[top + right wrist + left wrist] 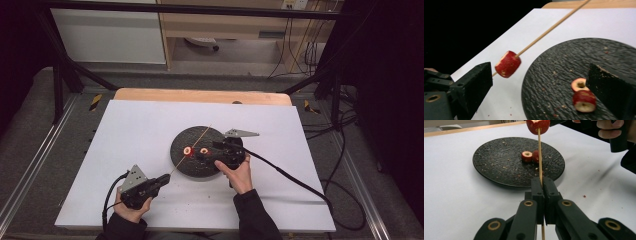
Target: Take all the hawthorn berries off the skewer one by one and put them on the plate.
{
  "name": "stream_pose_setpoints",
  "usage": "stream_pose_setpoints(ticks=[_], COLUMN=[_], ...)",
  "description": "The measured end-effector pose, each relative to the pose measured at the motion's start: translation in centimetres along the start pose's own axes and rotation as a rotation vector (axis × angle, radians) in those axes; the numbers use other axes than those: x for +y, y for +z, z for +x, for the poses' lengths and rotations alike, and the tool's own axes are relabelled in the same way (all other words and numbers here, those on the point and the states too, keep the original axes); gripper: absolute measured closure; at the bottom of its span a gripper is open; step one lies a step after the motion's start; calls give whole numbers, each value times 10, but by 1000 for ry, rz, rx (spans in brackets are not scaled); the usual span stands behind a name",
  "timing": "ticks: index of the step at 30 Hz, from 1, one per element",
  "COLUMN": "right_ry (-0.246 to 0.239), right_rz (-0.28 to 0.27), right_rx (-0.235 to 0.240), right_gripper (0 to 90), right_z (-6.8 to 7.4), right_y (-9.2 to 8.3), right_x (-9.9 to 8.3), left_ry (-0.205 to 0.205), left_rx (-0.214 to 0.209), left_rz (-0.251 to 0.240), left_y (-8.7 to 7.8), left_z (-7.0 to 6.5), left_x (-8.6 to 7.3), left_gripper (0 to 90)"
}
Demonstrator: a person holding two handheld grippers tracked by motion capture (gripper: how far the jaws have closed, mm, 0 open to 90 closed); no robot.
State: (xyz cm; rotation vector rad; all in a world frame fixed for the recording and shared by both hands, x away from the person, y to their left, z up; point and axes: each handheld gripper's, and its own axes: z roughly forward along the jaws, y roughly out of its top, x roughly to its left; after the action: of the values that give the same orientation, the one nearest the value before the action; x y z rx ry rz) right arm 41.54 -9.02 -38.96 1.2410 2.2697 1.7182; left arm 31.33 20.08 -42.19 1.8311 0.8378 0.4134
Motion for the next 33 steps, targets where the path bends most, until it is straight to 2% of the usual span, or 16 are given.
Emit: stream_pose_setpoints(ticks=[1, 8, 12, 13, 16, 20, 24, 29, 33], right_ry=[8, -5, -5, -5, 0, 4, 11, 16, 16], right_rz=[2, 16, 13, 13, 15, 19, 14, 16, 6], right_rx=[16, 41, 69, 69, 84, 94, 117, 129, 117], right_gripper=[111, 205, 308, 308, 401, 464, 581, 606, 608], right_z=[3, 9, 12, 12, 12, 12, 12, 12, 12], right_y=[5, 19, 27, 27, 28, 28, 28, 27, 25], right_x=[0, -1, -2, -2, -3, -3, -3, -2, 1], left_ry=[1, 1, 0, 1, 2, 1, 3, 5, 4], left_rx=[-1, -1, -4, -3, -3, -5, -6, -6, -6], left_rz=[1, 0, 1, 0, 0, 2, 5, 3, -1], left_y=[0, 0, 0, 0, 0, 1, 1, 1, 0], left_z=[0, 0, 0, 0, 0, -1, -1, -1, -1], left_x=[0, 0, 0, 0, 0, 0, 0, 0, 0], left_gripper=[882, 882, 882, 882, 883, 883, 882, 882, 883])
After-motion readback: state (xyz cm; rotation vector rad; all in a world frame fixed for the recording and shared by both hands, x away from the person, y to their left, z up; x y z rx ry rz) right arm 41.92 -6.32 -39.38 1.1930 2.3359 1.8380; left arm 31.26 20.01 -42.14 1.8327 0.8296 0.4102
